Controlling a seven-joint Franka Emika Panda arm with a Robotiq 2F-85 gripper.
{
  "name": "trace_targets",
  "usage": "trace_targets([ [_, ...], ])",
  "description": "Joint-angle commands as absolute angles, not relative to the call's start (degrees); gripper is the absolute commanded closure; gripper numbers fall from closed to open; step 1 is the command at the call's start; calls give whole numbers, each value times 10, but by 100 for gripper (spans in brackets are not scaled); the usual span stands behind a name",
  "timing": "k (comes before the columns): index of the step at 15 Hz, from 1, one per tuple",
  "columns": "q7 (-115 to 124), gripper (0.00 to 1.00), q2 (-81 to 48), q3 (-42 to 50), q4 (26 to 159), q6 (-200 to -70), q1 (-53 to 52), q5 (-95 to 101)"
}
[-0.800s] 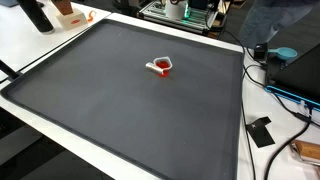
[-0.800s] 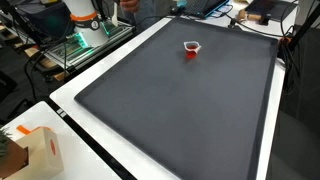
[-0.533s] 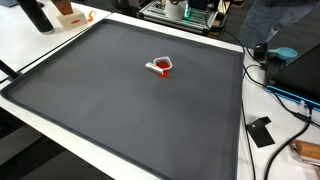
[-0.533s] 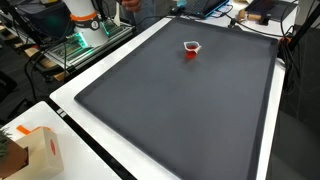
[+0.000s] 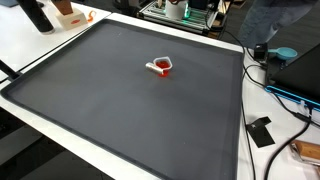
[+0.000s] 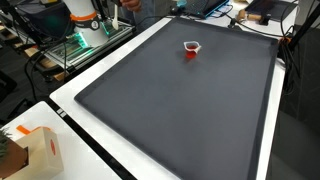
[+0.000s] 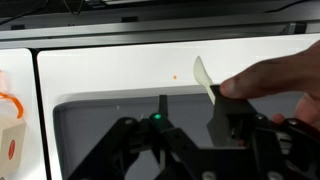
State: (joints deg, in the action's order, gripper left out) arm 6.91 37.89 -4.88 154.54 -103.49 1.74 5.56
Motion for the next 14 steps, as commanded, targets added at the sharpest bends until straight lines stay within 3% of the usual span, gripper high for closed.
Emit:
trace_targets([
  [1,78,69,384,-47,1547,-1030,11,58],
  [5,82,99,389,-49,1553,-1033,8,57],
  [9,81,97,389,-48,1553,-1034,8,57],
  [10,72,87,379,-44,1544,-1033,8,58],
  [14,73,87,379,-44,1544,-1033,8,58],
])
